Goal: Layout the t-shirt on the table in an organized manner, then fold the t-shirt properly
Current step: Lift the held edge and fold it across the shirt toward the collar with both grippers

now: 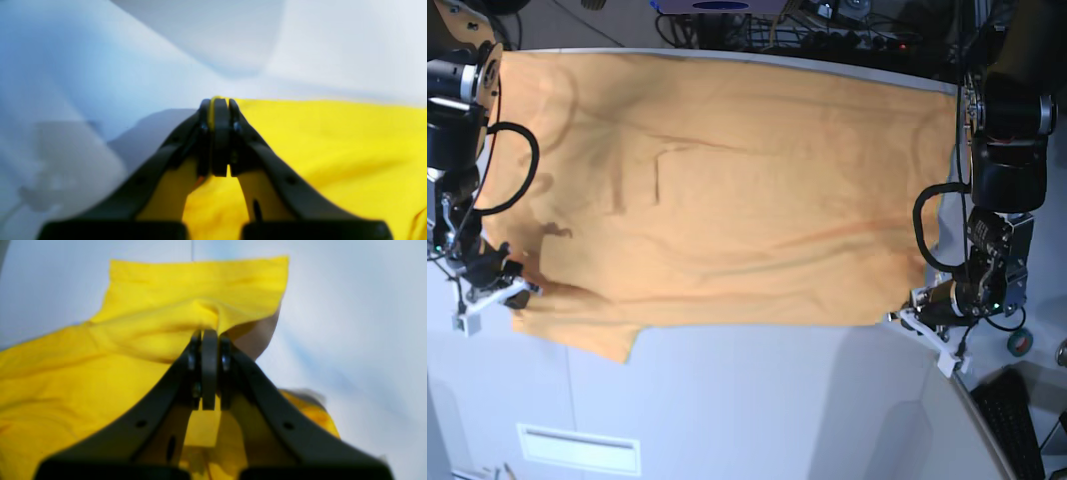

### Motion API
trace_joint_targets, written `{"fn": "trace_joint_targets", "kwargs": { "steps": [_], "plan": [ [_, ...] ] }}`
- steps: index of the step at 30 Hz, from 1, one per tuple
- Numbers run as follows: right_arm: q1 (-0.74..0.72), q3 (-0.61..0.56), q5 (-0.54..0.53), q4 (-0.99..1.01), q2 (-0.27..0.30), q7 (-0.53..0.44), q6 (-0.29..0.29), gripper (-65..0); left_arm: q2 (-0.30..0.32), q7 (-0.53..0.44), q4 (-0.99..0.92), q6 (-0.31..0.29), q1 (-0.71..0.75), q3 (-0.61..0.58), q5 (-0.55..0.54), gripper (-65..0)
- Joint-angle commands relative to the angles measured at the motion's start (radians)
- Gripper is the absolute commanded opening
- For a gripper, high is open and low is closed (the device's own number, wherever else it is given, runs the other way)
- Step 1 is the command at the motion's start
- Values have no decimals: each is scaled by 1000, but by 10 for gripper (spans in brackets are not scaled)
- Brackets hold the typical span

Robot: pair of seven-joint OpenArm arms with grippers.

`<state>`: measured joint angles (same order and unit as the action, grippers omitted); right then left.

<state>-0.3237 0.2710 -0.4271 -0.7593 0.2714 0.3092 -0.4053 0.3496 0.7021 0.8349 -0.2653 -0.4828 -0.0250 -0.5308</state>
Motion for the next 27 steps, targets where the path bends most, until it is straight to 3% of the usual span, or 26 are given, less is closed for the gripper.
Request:
{"fn": "trace_joint_targets", "kwargs": {
  "steps": [1, 20, 27],
  "plan": [
    [-25, 4, -14, -19, 16, -25, -11, -650, 18, -17, 17, -5, -34, -20, -9, -650],
    [34, 3, -14, -148, 16, -20, -11, -650, 15, -17, 154, -5, -64, -39, -9, -650],
    [53, 4, -14, -148, 16, -25, -11, -650, 19, -94, 183, -5, -43, -37, -10, -650]
  ]
}}
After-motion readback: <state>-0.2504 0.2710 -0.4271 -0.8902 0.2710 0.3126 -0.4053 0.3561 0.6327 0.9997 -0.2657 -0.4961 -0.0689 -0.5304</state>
